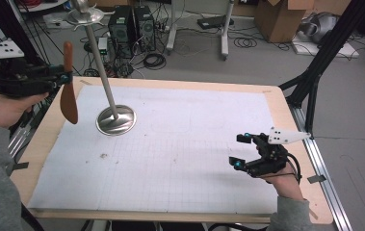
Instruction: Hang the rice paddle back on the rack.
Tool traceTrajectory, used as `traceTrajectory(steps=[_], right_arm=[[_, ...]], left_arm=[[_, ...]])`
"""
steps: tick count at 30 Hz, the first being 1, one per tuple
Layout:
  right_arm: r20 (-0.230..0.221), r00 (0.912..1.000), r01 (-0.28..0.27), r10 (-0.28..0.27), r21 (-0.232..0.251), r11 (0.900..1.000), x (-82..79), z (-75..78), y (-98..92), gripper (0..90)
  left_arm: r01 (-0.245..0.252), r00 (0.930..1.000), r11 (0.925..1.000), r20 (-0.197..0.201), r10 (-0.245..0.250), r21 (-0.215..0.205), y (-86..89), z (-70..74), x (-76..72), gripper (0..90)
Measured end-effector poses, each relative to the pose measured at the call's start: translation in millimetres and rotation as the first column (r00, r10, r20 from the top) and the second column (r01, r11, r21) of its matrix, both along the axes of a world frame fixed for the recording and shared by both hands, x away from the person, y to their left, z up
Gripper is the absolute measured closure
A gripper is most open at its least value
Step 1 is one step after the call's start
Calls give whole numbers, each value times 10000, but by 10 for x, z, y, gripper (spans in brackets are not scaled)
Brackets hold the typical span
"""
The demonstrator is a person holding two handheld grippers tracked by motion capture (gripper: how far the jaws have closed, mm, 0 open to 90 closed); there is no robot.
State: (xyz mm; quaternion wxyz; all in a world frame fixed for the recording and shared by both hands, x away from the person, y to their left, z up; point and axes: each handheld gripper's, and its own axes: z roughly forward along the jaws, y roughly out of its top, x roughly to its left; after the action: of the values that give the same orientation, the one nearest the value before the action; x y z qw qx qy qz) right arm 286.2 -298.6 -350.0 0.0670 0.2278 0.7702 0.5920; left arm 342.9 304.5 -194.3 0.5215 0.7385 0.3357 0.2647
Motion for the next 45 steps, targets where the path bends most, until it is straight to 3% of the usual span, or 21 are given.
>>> traceTrajectory(steps=[11, 45], right_arm=[[34, 10000, -34, 34, 27, 10000, 0, 1, -4, 100], [-19, 10000, -20, 20, 141, 9999, 12, 0, -23, 100]], left_arm=[[-117, 9998, 9994, 125, 122, -336, -18, 134, 3, 650], [-437, 9980, 9979, 442, 458, -474, -145, 282, 85, 650]])
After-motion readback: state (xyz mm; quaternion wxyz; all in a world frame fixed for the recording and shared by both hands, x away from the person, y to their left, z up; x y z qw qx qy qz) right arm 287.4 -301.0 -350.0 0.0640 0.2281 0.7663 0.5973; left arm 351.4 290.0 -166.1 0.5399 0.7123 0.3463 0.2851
